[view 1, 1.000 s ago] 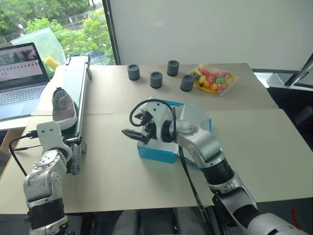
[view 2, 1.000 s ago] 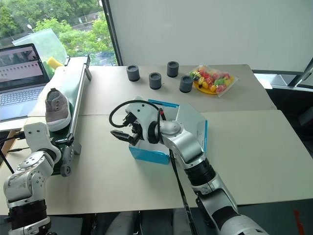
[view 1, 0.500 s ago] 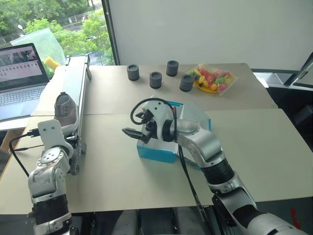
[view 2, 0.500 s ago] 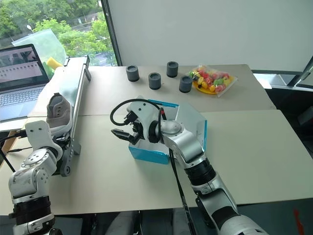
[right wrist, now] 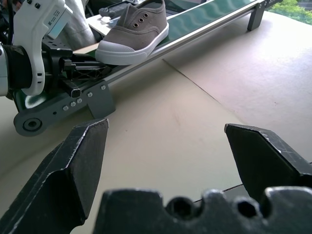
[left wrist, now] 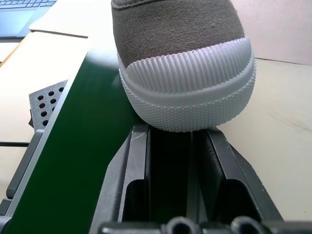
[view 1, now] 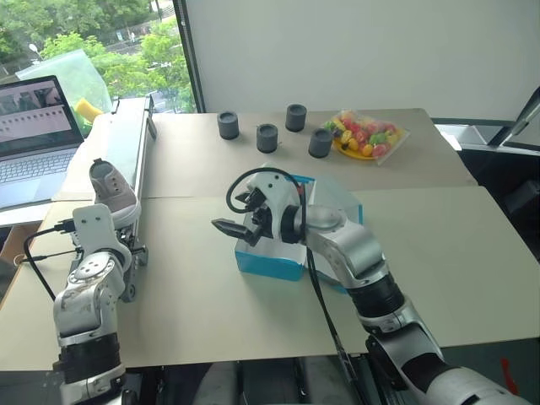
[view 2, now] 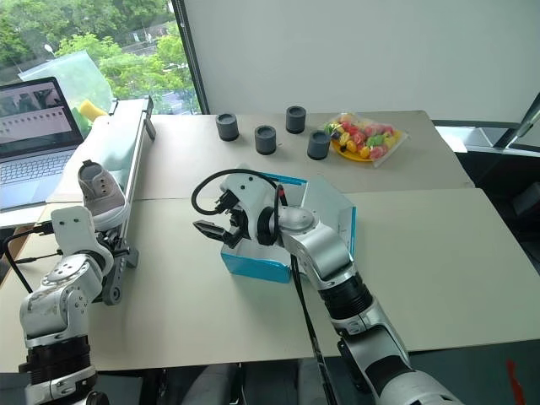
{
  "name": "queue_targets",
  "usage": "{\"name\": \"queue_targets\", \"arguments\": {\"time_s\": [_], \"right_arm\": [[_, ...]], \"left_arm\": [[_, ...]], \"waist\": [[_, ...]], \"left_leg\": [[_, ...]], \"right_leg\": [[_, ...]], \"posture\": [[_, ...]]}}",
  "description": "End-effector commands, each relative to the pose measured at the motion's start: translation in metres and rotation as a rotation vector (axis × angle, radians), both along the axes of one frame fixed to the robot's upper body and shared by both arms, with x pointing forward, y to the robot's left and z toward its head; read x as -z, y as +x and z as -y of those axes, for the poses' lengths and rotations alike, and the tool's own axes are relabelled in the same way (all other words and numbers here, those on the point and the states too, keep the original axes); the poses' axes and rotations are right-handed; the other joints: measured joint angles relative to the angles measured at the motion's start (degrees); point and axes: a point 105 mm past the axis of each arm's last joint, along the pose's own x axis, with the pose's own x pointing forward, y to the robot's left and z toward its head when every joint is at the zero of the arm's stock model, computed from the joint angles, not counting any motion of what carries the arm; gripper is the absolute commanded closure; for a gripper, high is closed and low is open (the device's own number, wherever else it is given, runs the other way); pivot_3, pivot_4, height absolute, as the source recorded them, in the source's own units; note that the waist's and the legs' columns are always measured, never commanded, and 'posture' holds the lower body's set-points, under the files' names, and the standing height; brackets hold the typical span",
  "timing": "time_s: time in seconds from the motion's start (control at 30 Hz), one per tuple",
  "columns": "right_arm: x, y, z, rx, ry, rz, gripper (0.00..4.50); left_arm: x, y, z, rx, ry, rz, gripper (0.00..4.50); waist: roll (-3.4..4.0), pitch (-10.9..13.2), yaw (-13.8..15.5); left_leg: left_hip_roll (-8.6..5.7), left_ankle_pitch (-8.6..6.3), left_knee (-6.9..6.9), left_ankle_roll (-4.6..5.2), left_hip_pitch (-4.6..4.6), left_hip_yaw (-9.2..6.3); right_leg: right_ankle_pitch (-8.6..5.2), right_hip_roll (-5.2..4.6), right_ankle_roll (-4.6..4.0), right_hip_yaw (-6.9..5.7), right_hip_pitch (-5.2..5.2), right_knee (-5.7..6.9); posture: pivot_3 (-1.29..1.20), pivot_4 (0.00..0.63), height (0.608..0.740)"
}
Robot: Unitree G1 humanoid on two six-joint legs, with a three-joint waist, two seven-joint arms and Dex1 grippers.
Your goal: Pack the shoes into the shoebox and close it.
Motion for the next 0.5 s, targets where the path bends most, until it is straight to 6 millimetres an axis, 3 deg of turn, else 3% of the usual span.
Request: {"name": "queue_targets", "arguments": {"time_s": [0.03,0.27,0.4,0.5], "right_arm": [[-0.016,-0.003,-0.001,-0.007,0.023,0.049,0.00],[-0.014,-0.002,-0.001,-0.006,0.020,0.046,0.00],[-0.012,-0.002,0.000,-0.004,0.013,0.046,0.00],[-0.013,-0.002,-0.001,-0.005,0.011,0.047,0.00]], "left_arm": [[-0.012,-0.003,-0.012,-0.047,0.116,-0.001,3.16],[-0.026,-0.006,-0.012,-0.090,0.250,0.027,3.16],[-0.021,-0.008,-0.006,-0.099,0.165,0.062,2.11],[-0.023,-0.010,-0.007,-0.119,0.102,0.091,1.05]], "waist": [[0.00,0.00,0.01],[0.00,0.00,-0.08],[0.00,0.00,0.25],[-0.01,0.00,0.48]], "left_leg": [[0.00,0.00,0.00,0.00,0.00,0.00],[0.02,0.00,-0.03,0.00,-0.01,0.01],[0.00,0.00,-0.04,0.00,-0.05,-0.01],[0.00,0.00,-0.04,0.00,-0.12,-0.04]], "right_leg": [[0.00,0.00,0.00,0.00,0.00,0.00],[0.00,0.01,0.00,0.00,-0.03,-0.01],[0.00,-0.03,0.00,-0.01,-0.04,-0.05],[0.00,-0.05,0.00,-0.04,-0.04,-0.08]], "posture": [[0.00,0.150,0.740],[0.00,0.150,0.740],[0.00,0.150,0.740],[0.00,0.150,0.740]]}}
